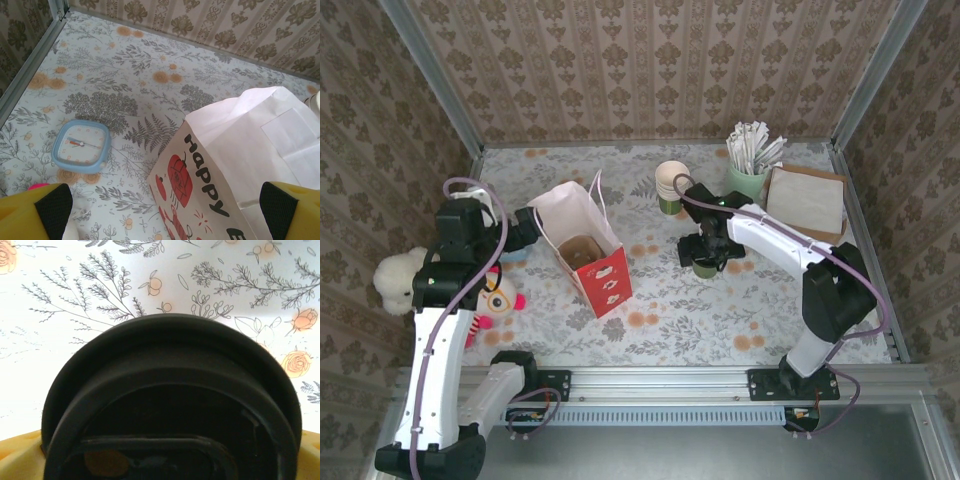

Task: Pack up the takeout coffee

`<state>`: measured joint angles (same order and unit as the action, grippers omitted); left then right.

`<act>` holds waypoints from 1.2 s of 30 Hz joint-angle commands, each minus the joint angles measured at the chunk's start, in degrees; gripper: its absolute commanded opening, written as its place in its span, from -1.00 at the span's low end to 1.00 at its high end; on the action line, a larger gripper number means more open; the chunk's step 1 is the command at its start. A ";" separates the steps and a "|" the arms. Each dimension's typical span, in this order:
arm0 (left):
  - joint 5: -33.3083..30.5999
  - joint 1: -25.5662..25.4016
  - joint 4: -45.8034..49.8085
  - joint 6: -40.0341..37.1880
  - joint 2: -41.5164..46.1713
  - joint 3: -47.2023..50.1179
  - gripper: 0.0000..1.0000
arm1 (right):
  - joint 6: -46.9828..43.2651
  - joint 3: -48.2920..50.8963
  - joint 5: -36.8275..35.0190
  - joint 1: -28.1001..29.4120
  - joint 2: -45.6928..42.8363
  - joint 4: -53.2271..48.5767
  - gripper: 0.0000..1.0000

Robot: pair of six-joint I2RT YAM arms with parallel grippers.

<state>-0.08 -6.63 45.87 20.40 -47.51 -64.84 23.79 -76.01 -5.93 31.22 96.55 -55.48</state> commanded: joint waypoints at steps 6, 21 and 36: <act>-0.71 0.41 1.27 -1.38 0.82 0.47 1.00 | -4.57 -4.44 -0.94 -0.29 2.14 -6.51 1.00; -1.02 0.40 1.75 -1.63 0.77 0.33 1.00 | -10.21 -7.84 -2.39 -0.55 5.72 -8.59 1.00; -1.75 0.41 1.87 -1.95 0.95 0.72 1.00 | -11.22 -8.39 -1.55 -0.55 7.46 -8.68 0.91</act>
<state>-0.84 -6.66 47.35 19.64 -47.51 -64.73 13.39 -83.26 -7.66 31.00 103.59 -61.95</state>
